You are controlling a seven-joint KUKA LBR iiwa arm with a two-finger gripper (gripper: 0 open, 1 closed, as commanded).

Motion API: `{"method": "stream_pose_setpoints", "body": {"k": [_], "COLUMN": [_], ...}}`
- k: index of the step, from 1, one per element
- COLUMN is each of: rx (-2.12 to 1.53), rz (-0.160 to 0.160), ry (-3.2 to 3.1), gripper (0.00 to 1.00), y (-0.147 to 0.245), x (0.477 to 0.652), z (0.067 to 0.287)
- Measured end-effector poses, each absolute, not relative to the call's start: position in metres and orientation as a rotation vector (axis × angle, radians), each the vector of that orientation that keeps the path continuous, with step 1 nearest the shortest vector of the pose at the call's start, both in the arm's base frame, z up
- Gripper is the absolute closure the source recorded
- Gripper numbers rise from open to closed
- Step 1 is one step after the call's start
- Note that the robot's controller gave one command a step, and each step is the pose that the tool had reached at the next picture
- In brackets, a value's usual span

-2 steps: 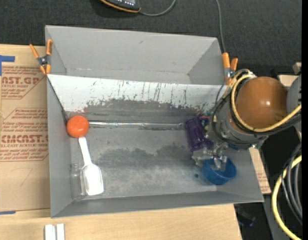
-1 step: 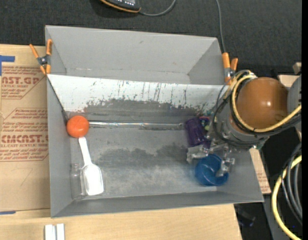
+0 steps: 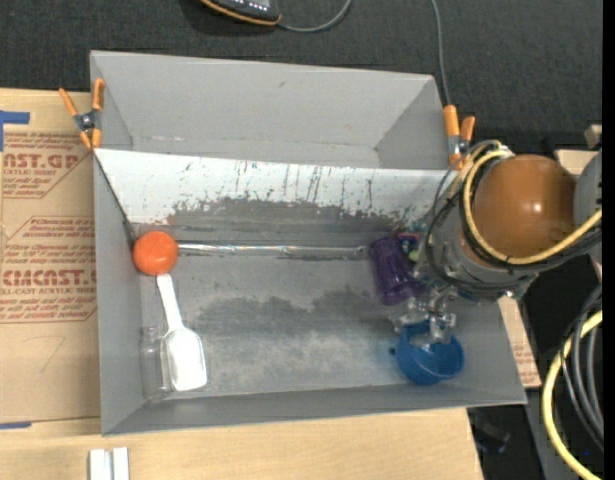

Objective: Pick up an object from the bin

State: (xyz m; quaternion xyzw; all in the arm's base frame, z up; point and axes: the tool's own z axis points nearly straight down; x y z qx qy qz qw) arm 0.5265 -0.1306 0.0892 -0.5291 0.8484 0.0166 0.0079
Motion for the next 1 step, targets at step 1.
{"method": "stream_pose_setpoints", "body": {"k": [1], "rx": [-1.654], "rz": [0.052], "ry": [2.652], "gripper": [1.0], "y": [-0.1306], "x": [0.5265], "z": [0.0892]}}
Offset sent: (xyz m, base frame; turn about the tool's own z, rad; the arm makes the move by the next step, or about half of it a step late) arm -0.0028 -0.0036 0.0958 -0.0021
